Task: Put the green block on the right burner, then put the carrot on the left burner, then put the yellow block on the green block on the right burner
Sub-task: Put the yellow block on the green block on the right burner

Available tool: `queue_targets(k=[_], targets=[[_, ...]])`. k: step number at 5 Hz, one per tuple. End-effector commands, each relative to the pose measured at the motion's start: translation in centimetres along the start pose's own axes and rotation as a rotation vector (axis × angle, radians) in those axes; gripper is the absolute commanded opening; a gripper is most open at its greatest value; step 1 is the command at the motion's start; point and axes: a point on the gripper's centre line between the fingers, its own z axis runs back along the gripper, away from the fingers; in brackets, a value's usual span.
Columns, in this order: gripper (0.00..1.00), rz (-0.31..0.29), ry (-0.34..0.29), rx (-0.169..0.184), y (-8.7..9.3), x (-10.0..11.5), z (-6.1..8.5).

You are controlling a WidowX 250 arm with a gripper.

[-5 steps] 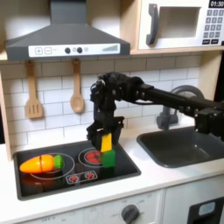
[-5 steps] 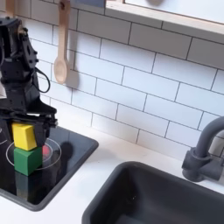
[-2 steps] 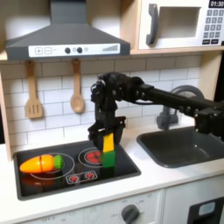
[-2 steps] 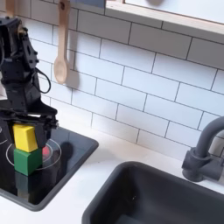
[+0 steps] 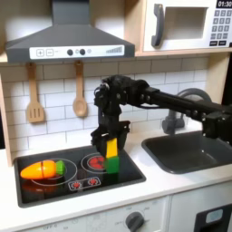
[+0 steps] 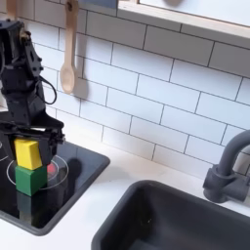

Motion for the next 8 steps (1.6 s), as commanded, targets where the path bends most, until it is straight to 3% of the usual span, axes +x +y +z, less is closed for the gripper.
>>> queue_targets(k=[1,4,5,6,8], targets=[[0.0,-0.005,-0.01,0.015,0.19,-0.06,-0.11],[0.0,-0.007,0.0,0.01,0.18,-0.32,-0.12],[1.0,-0.009,0.005,0.004,0.1,-0.31,-0.02],[1.0,-0.001,-0.001,0.017,-0.06,-0.42,0.15],[1.0,0.011,-0.008,0.006,0.14,-0.32,0.54]])
